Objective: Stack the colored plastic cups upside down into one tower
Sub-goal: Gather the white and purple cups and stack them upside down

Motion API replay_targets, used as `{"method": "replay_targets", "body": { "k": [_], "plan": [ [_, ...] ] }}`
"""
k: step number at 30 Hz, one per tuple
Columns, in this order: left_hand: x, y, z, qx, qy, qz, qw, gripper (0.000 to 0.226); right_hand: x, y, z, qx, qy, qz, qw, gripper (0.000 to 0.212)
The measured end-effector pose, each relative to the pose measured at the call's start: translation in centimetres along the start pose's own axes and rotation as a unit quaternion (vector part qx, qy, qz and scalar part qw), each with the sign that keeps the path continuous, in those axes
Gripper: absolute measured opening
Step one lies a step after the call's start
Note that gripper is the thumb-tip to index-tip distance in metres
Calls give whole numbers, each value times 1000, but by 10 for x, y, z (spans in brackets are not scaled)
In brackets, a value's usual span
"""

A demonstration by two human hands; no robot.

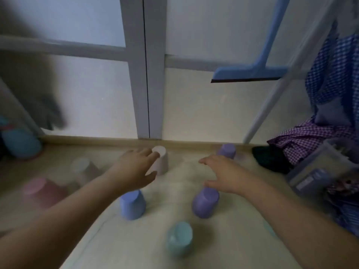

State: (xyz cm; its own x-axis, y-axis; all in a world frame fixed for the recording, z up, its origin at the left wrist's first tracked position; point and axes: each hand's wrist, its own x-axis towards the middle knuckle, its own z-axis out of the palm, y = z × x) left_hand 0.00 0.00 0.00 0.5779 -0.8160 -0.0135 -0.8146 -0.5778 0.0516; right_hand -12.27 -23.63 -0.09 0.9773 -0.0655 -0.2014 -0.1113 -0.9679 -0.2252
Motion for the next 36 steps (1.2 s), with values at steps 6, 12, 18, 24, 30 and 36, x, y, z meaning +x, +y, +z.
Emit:
{"method": "replay_targets", "body": {
  "k": [6, 12, 18, 24, 30, 36],
  "plan": [
    [-29, -9, 70, 109, -88, 58, 988, 46, -7, 3, 48, -85, -80, 15, 993, 66],
    [-38, -19, 88, 2, -129, -22, 991, 52, -5, 11, 81, -26, -99, 53, 993, 70],
    [-33, -25, 90, -23, -165, -64, 984, 53, -1, 11, 85, -9, -89, 59, 994, 65],
    [-28, -32, 72, -35, -148, -69, 986, 56, 9, -5, 51, 38, -23, 24, 999, 67],
    [-19, -47, 28, -104, -86, -132, 982, 68, 63, -44, -10, 76, 87, -29, 993, 67],
    [-15, -71, 1, -131, -18, -167, 977, 60, 126, -73, -19, 55, 55, -45, 996, 72]
  ]
}}
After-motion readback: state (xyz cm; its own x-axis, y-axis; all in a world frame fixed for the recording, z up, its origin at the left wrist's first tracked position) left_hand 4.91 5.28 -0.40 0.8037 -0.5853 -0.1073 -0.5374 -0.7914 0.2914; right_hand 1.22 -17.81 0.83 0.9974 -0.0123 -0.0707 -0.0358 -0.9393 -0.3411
